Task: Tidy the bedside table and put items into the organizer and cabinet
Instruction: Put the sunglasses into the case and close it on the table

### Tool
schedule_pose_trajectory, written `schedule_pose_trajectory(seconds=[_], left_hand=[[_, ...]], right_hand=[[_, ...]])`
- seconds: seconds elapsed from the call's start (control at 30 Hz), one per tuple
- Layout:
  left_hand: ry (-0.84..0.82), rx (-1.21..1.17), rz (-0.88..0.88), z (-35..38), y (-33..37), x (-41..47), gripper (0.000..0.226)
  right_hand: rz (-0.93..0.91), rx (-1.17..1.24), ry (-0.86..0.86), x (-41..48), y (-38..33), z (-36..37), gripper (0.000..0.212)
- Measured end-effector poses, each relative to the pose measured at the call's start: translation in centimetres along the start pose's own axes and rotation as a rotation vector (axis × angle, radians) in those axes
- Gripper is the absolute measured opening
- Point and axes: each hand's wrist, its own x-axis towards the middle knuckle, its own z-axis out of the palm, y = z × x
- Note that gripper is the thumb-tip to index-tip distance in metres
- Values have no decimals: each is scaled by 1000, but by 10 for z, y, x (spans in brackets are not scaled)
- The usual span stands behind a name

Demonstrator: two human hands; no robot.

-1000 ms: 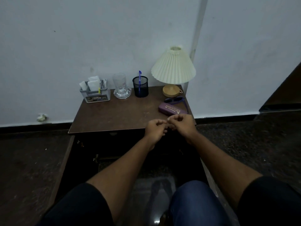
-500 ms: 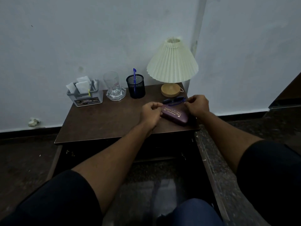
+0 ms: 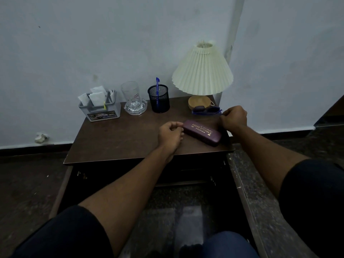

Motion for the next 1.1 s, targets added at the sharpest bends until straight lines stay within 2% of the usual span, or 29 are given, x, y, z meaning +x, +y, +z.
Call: schedule_pose_trajectory(seconds=[0.13,0.27,0.33,0.47,0.57,0.63,0.7,0.8,0.87,1.0,1.1], left_hand=[[26,-37,12,-8,14,-4,14],[49,-40,87,-18,33,-13,40],[51,18,152,-26,40,-18,45],[90,70,229,-49,48,-27,32],[111,8,170,-69,52,-33,18],[109,-32,134,-82,54,-36,16],[101,-60,105,-95,57,-40,19],[104,-198,40,-113,64,-49,16],[93,-284,-17,-124,68,-55,11],[63,-364,-102,-142,74,-64,3],[31,-357,-142,-149,79,-69,8]], right_hand=[[-34,50,15,-12,-15,-14,15],[-106,64,-6,-40,-34,-18,10],[-144,84,-29,-56,-45,-16,8],[-205,79,-94,-82,-65,-11,4],[-202,98,-158,-98,-77,-12,21],[-190,142,-206,-106,-85,-13,15],[-148,253,-282,-115,-92,-14,10],[-69,609,-381,-128,-99,-16,16],[-163,665,-397,-133,-94,-17,16],[-529,490,-367,-140,-80,-19,29],[-632,435,-250,-145,-83,-18,33]])
